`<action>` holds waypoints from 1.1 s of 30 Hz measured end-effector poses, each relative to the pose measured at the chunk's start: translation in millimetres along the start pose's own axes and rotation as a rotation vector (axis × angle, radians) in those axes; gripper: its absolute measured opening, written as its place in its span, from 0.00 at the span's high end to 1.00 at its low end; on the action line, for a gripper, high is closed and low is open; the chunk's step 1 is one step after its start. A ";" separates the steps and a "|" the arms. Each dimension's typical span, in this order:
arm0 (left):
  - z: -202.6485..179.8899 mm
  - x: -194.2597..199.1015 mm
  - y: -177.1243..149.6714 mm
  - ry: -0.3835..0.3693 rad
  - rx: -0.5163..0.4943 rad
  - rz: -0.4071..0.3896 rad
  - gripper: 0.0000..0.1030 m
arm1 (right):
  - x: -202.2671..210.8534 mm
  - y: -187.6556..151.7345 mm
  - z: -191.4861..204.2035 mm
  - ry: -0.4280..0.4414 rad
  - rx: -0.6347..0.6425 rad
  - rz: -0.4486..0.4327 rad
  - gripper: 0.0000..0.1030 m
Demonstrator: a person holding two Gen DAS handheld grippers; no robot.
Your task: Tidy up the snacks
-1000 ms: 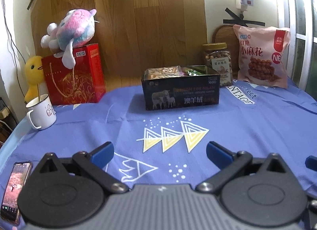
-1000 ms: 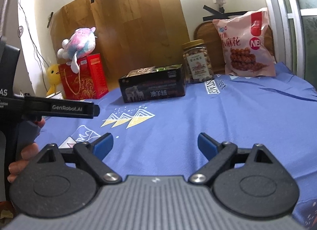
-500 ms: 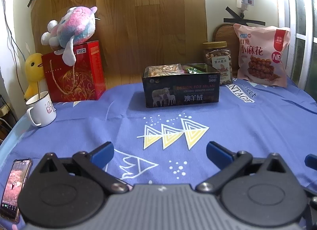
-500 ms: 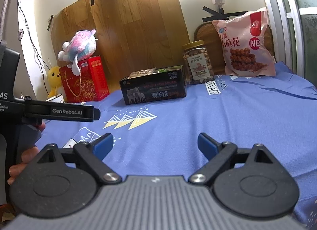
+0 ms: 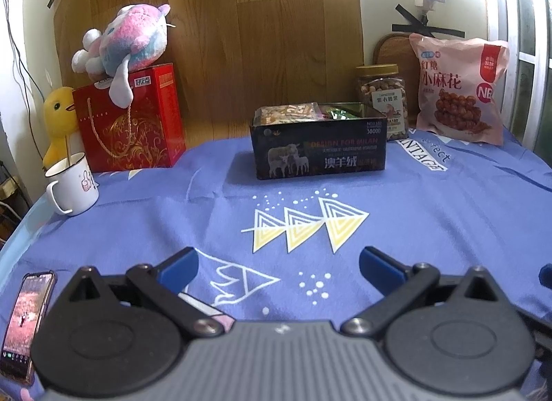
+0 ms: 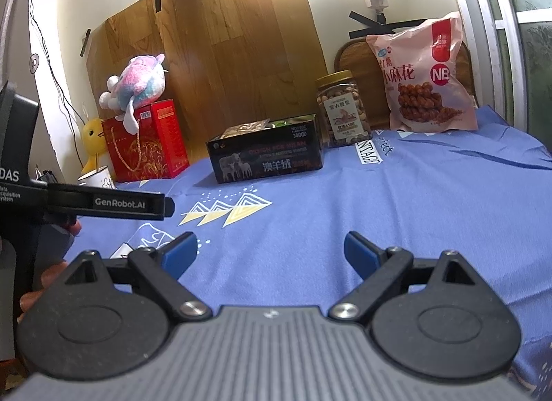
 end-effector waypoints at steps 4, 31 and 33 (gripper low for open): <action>0.7 -1.4 -3.3 0.005 -0.002 0.015 0.00 | 0.7 -0.7 -1.8 -0.002 -0.011 -0.004 0.09; -4.1 -4.3 -21.3 0.040 -0.050 0.089 0.00 | 16.9 3.8 -8.5 -0.030 -0.044 -0.093 0.09; -3.7 -4.5 -21.4 0.044 -0.052 0.088 0.00 | 17.1 3.6 -8.6 -0.030 -0.045 -0.093 0.09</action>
Point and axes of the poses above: each gripper's, at about its wrist camera, not at the fingertips, and x roughly against the way its jaws point, z to its left, y to its top, the point moved 9 cm from there along -x, roughly the way its jaws point, and after that the axes turned 10 degrees about y, right-handed, at the moved point
